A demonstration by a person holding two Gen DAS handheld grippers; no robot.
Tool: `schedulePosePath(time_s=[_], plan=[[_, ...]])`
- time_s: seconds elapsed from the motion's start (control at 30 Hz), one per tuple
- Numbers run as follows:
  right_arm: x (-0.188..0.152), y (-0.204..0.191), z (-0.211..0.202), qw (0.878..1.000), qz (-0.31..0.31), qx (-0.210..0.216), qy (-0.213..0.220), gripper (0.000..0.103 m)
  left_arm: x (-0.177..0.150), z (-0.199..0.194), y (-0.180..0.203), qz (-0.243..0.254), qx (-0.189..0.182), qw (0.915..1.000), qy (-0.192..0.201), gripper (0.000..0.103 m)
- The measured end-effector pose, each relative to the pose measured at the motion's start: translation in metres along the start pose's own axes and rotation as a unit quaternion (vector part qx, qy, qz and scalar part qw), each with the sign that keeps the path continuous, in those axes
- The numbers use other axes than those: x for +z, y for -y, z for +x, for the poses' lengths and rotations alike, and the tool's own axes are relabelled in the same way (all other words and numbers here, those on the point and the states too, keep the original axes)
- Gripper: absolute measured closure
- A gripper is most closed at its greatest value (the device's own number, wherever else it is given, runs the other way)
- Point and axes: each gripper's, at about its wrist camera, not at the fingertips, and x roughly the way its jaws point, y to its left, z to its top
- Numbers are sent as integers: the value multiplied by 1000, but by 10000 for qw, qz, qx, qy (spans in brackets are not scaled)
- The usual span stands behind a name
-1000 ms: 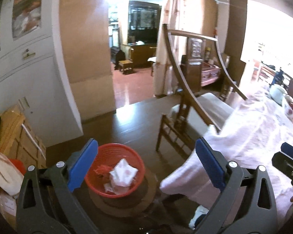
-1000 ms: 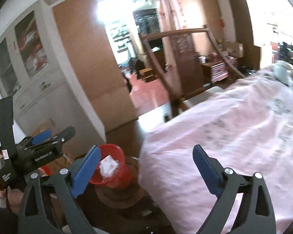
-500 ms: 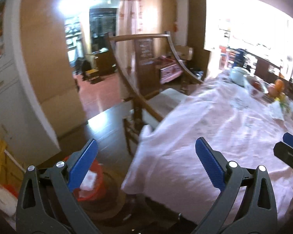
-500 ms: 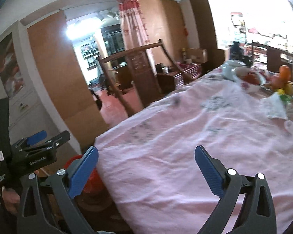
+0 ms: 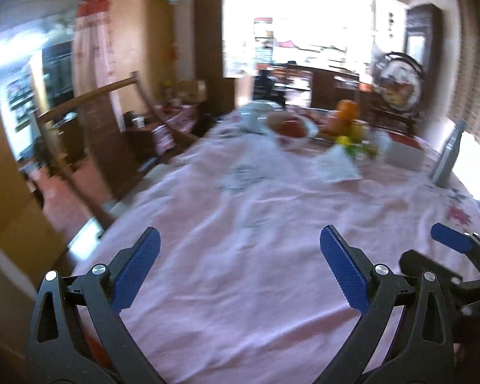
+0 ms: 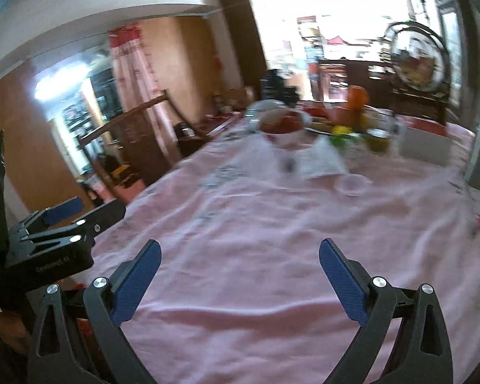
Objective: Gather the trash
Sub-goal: 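Swing both open tools back over the table, then grasp the clear plastic cup by its rim with the right tool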
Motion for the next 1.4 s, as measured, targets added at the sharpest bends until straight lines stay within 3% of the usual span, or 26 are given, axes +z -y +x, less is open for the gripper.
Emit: schedulePosePath(time_s=[0.27, 0.53, 0.8, 0.97, 1.17, 1.4], plan=[[11, 77, -10, 9968, 494, -616, 101, 6, 27, 42, 95, 585, -671, 9959, -129, 7], [21, 132, 13, 9908, 779, -1109, -16, 6, 40, 83, 138, 969, -1057, 9897, -25, 7], [37, 150, 63, 9872, 802, -1322, -381, 6, 46, 147, 122, 948, -955, 9905, -269, 7], [44, 140, 110, 9881, 359, -1271, -790, 6, 45, 180, 96, 653, -937, 9921, -525, 7], [46, 125, 165, 9836, -152, -1302, -1239, 6, 50, 195, 78, 329, -1136, 9890, -888, 7], [54, 128, 206, 9796, -192, -1463, -1367, 6, 52, 193, 74, 241, -1239, 9882, -868, 7]])
